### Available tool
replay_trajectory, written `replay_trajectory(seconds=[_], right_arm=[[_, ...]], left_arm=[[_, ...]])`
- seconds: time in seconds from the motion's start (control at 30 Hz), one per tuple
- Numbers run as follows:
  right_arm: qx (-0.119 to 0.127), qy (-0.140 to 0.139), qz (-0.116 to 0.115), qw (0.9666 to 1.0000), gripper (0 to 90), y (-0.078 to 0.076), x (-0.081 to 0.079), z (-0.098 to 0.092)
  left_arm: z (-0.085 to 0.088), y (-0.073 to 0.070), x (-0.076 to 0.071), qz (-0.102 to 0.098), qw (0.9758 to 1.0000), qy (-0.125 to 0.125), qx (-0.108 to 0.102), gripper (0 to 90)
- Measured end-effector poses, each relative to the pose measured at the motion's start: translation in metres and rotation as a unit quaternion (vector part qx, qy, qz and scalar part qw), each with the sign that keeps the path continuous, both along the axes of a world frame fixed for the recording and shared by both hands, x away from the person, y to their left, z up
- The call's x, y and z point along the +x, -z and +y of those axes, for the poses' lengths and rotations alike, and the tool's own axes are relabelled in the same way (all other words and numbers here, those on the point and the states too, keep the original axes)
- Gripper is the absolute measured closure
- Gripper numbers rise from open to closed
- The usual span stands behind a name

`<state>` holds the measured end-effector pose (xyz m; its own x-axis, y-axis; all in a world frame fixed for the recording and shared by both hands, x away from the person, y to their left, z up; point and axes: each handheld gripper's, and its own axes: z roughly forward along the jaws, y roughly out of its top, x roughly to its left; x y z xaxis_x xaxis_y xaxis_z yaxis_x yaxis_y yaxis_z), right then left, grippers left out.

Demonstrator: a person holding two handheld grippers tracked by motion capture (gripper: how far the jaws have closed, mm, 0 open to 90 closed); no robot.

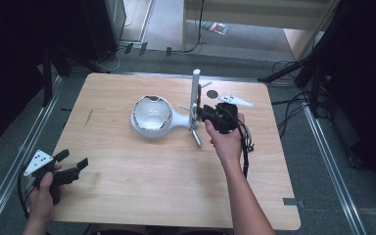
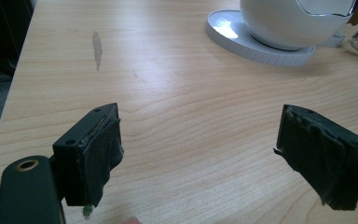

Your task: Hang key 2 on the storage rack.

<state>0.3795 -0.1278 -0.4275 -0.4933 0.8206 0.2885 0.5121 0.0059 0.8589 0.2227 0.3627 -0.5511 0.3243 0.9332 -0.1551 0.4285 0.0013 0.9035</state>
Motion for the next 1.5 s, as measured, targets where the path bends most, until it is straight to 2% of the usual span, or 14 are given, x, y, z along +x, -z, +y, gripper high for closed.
replay_trajectory(seconds=[0.13,0.47,0.77,1.1,1.33,1.4,1.47,1.5], right_arm=[[-0.007,-0.001,-0.001,1.0000,65.5,-0.002,0.002,0.003],[-0.004,0.019,-0.002,0.9998,64.9,-0.003,0.004,0.001],[-0.017,0.041,0.004,0.9990,59.1,0.006,0.013,0.005],[-0.023,0.039,-0.001,0.9989,55.3,0.008,0.013,0.004],[-0.057,0.044,-0.015,0.9973,43.8,0.009,0.010,0.004],[-0.057,0.043,-0.019,0.9972,38.2,0.009,0.009,0.002],[-0.062,0.047,-0.021,0.9967,36.6,0.008,0.008,0.002],[-0.064,0.050,-0.016,0.9966,31.6,0.007,0.007,-0.001]], left_arm=[[0.000,0.000,0.000,0.000,1.0000,0.000,0.000,14.6],[0.000,0.000,0.000,0.001,1.0000,0.001,0.000,14.6],[0.000,0.000,0.000,0.000,1.0000,0.000,0.000,14.6],[0.000,0.000,0.000,0.002,1.0000,0.001,-0.001,14.6],[0.000,0.000,0.001,0.006,1.0000,0.001,0.004,14.6],[0.000,0.000,0.001,0.007,1.0000,0.001,0.005,14.6],[0.000,0.000,0.001,0.007,1.0000,0.001,0.005,14.6],[-0.001,0.000,0.001,0.007,1.0000,0.001,0.006,14.6]])
